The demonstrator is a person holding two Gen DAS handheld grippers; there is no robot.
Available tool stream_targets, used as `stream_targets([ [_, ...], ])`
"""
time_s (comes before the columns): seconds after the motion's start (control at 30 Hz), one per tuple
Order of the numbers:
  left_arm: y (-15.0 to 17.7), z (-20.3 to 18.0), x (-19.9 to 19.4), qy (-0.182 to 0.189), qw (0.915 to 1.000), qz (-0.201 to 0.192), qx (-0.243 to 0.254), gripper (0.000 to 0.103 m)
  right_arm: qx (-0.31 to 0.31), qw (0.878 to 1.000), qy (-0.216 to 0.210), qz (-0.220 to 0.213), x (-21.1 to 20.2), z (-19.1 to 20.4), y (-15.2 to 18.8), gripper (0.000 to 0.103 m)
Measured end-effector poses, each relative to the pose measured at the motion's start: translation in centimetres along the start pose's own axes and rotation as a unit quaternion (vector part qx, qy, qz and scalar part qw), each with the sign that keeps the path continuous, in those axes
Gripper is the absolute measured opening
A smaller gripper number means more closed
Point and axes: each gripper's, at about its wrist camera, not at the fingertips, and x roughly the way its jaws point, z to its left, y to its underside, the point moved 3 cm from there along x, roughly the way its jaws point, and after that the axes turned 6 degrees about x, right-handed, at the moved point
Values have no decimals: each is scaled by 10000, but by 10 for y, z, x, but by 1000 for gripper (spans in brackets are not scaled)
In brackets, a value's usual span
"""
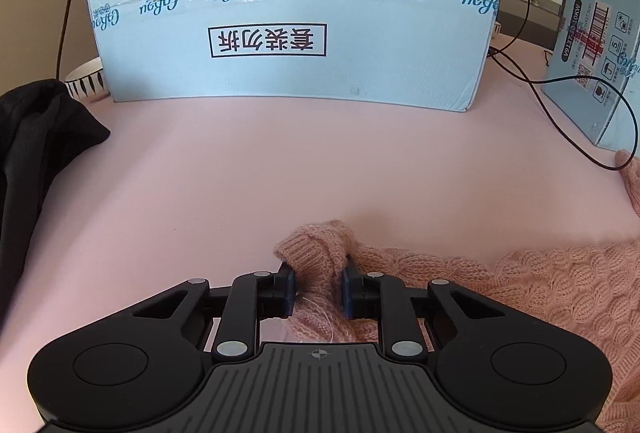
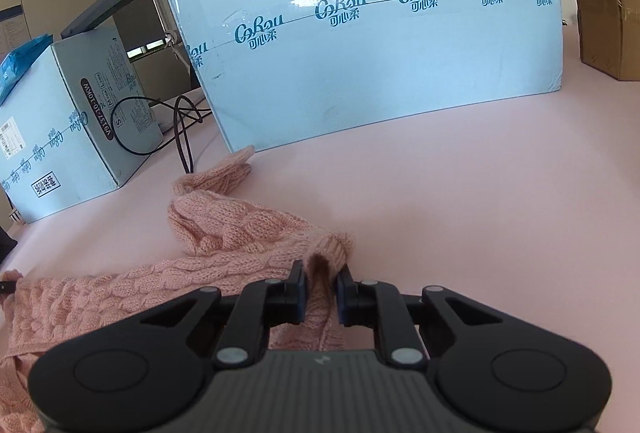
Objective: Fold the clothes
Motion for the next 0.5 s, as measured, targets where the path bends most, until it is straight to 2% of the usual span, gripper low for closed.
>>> stream_targets([
  [0.1,-13,1,14,-109,9999,-24,64,21,93,9999,97,-67,17,3,-10,16],
  [0.23,-27,4,32,-229,9997,-113,-29,29,87,9998,124,-139,35,9,-16,17],
  [0.27,-27,6,33,-226,9997,-113,-68,38,134,9998,46,-119,38,9,-16,19],
  [0.3,-27,9,32,-211,9997,-77,-108,55,195,9997,-74,-86,40,8,-17,25],
  [0.33,-26,11,30,-131,9999,20,-101,79,249,9996,-113,-81,39,8,-19,35],
  [0.37,-24,14,27,26,9999,141,-58,87,301,9995,-105,-91,37,6,-20,42],
  [0.4,-22,18,21,206,9995,230,-26,93,360,9991,-110,-171,31,5,-22,61],
  [0.43,-19,22,15,375,9988,316,-13,93,458,9983,-155,-324,21,2,-25,84],
  [0.5,-15,39,-5,568,9971,406,-292,93,705,9953,-347,-561,2,-3,-29,103],
])
